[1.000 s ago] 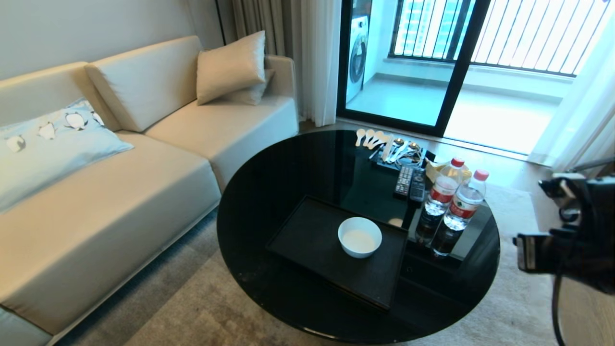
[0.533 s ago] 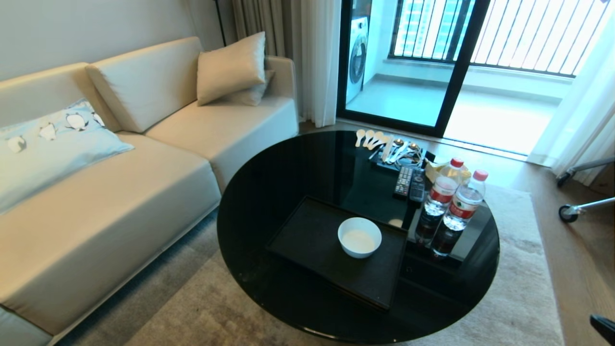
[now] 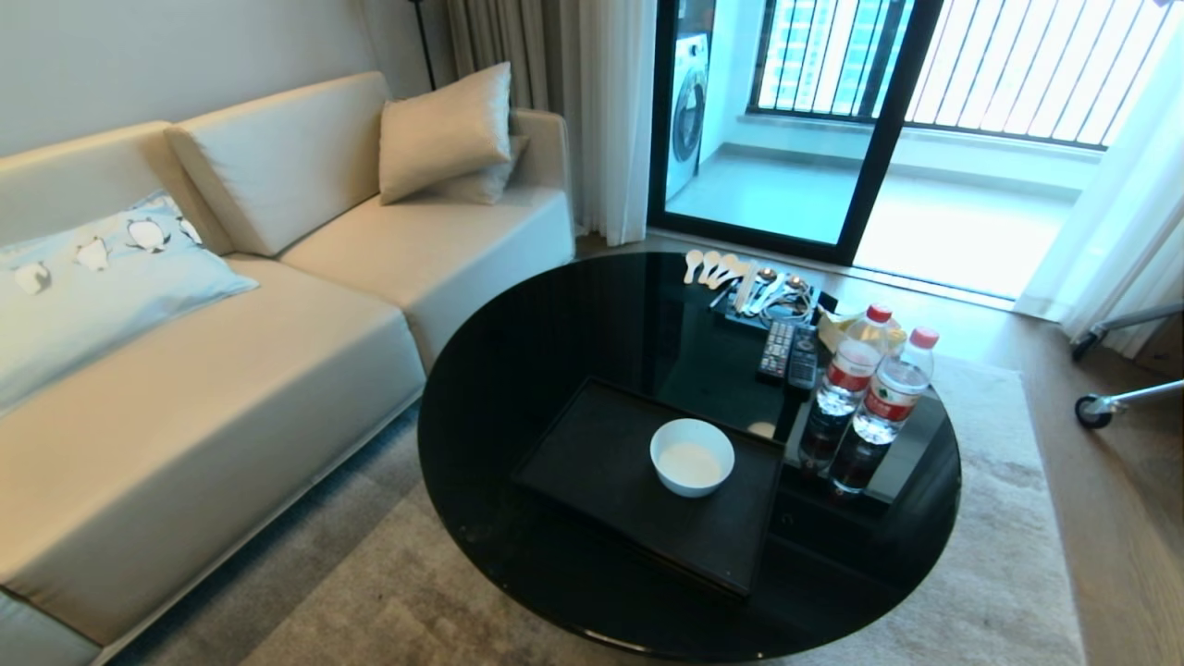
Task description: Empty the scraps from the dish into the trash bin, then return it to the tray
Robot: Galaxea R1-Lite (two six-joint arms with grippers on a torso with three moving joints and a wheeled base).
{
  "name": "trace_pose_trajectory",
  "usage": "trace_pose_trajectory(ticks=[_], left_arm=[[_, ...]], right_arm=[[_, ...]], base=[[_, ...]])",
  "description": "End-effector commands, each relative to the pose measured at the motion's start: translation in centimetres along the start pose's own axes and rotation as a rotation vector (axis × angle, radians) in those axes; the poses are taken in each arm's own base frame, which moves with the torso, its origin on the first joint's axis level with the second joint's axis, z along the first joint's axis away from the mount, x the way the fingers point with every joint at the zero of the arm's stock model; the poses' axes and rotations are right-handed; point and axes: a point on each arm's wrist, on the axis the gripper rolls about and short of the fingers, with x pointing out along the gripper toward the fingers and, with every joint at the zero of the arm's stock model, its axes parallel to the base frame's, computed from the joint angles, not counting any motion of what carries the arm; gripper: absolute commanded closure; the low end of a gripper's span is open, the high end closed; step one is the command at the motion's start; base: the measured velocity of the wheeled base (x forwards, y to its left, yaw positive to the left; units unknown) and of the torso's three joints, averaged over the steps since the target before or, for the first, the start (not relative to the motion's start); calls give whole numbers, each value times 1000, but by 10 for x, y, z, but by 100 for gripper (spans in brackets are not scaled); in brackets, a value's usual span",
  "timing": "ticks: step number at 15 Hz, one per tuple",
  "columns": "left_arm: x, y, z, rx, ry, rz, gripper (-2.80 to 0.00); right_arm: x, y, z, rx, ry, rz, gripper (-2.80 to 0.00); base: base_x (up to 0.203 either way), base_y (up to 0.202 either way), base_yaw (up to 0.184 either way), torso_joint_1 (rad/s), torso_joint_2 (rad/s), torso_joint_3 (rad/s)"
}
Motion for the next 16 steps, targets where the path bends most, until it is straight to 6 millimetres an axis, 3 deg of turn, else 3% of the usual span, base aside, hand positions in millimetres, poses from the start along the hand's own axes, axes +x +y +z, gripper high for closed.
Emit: trace_pose_trajectory(ticks=[1, 16], left_arm=[[0, 0, 0, -1, -1, 0, 0], [0, 0, 0, -1, -1, 0, 0]], right_arm=[[-6, 0, -3, -2, -74, -3, 0], [-6, 0, -3, -12, -74, -3, 0]], base=[[0, 0, 0, 0, 0, 0], [0, 0, 0, 0, 0, 0]])
